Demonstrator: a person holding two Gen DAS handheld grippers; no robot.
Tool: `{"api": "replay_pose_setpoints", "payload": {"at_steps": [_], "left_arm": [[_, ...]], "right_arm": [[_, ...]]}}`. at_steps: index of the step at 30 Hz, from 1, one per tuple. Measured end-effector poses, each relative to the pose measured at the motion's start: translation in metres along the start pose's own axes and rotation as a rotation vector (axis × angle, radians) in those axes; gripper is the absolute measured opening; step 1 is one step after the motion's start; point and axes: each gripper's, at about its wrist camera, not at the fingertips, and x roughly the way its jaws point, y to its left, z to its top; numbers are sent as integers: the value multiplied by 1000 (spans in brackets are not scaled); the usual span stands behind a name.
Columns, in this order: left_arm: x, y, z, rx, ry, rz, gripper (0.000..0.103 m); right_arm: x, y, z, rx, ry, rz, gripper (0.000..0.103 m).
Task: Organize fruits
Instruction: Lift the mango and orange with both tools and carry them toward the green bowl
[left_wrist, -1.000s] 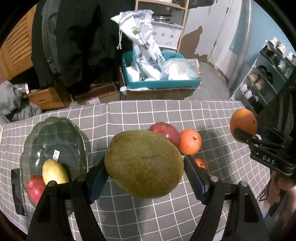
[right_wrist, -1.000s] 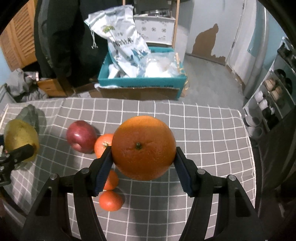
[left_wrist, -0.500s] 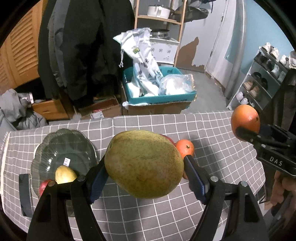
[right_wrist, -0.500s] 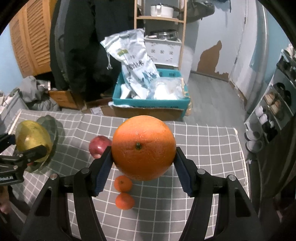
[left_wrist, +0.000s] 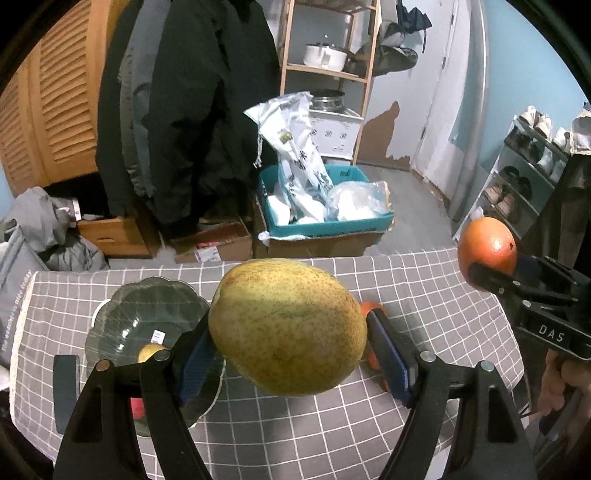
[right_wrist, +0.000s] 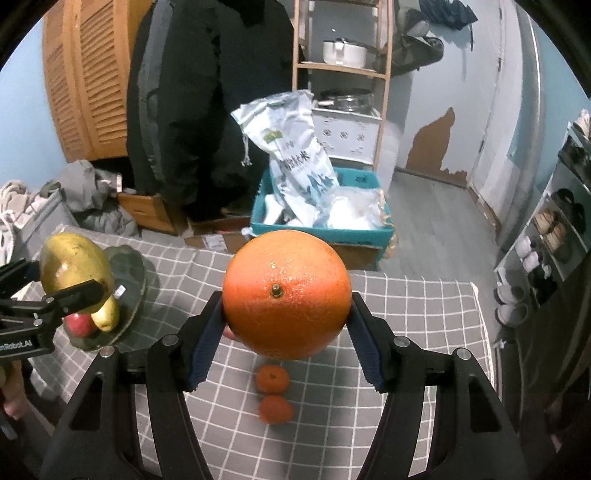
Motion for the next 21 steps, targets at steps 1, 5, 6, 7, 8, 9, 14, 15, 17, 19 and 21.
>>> {"api": "replay_pose_setpoints", "payload": {"at_steps": [1, 5, 6, 7, 8, 9, 14, 15, 17, 19, 21], "left_arm": [[-2, 2, 0, -2, -5, 3, 80], [-9, 11, 1, -16, -23, 13, 80], [-10, 13, 1, -19, -25, 15, 80], [-11, 16, 1, -23, -29, 18, 80], [-13, 19, 0, -28, -33, 22, 80], [-15, 22, 0, -31, -36, 28, 80], [-20, 36, -2, -50, -48, 49, 80], [-22, 41, -3, -57, -51, 55, 80], [-24, 47, -4, -69, -54, 64, 80], [-26, 54, -6, -81, -56, 72, 80], [-28, 61, -8, -94, -57, 81, 80]], "right_arm": [[-1, 2, 1, -3, -4, 3, 65], [-2, 15, 7, -17, -15, 20, 65], [-2, 17, 8, -21, -17, 24, 65], [-2, 20, 9, -23, -19, 27, 65], [-2, 24, 11, -28, -20, 32, 65], [-1, 26, 12, -30, -22, 35, 65], [3, 42, 18, -43, -22, 59, 65], [3, 45, 19, -44, -22, 64, 65], [5, 51, 22, -49, -22, 74, 65], [7, 58, 26, -55, -23, 85, 65], [8, 66, 29, -63, -26, 96, 65]]}}
